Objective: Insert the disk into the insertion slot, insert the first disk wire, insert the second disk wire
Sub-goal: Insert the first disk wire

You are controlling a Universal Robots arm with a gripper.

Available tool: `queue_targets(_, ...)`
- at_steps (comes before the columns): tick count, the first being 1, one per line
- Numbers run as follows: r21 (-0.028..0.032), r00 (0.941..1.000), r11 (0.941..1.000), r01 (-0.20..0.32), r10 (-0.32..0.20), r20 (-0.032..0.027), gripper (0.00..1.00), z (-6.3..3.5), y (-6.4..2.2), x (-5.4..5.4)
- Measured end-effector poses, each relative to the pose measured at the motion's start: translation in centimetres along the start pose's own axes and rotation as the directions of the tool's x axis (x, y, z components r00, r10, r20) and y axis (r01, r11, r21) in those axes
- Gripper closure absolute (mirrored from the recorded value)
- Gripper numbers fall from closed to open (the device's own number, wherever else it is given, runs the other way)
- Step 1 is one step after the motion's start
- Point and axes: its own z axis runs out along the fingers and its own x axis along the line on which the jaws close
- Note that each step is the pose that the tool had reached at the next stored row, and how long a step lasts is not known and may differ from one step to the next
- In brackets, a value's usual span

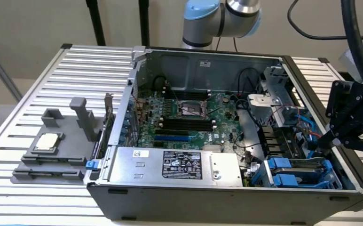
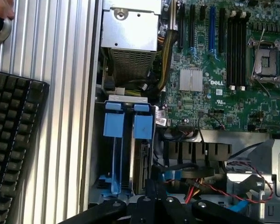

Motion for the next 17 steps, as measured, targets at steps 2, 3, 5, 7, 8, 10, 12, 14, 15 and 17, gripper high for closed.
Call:
queue_targets(2,0.0,1.0,1.0,0.001,-0.001,0.0,0.89,0.39,-0.04,-0.3)
queue_targets(3,0.0,1.0,1.0,0.001,-0.001,-0.0001,0.89,0.58,-0.06,-0.5)
queue_targets(5,0.0,1.0,1.0,0.001,-0.001,0.0,0.89,0.99,-0.1,-1.0)
queue_targets(7,0.0001,1.0,1.0,0.001,-0.001,0.0,0.89,1.38,-0.14,-1.5)
queue_targets(8,0.0003,1.0,1.0,0.001,-0.001,-0.0002,0.89,1.59,-0.16,-1.8)
queue_targets(10,0.0004,1.0,1.0,0.001,-0.001,0.0,0.88,2.0,-0.2,-2.4)
queue_targets(12,0.0012,1.0,1.0,0.001,-0.001,-0.0003,0.82,2.4,-0.15,-2.9)
queue_targets(14,0.0021,1.0,1.0,0.003,-0.003,-0.0002,0.82,2.56,0.34,-2.9)
queue_targets(15,0.0023,1.0,1.0,0.003,-0.003,-0.0002,0.82,2.58,0.66,-2.9)
queue_targets(17,0.0035,1.0,1.0,0.004,-0.004,-0.0004,0.82,2.62,1.4,-2.9)
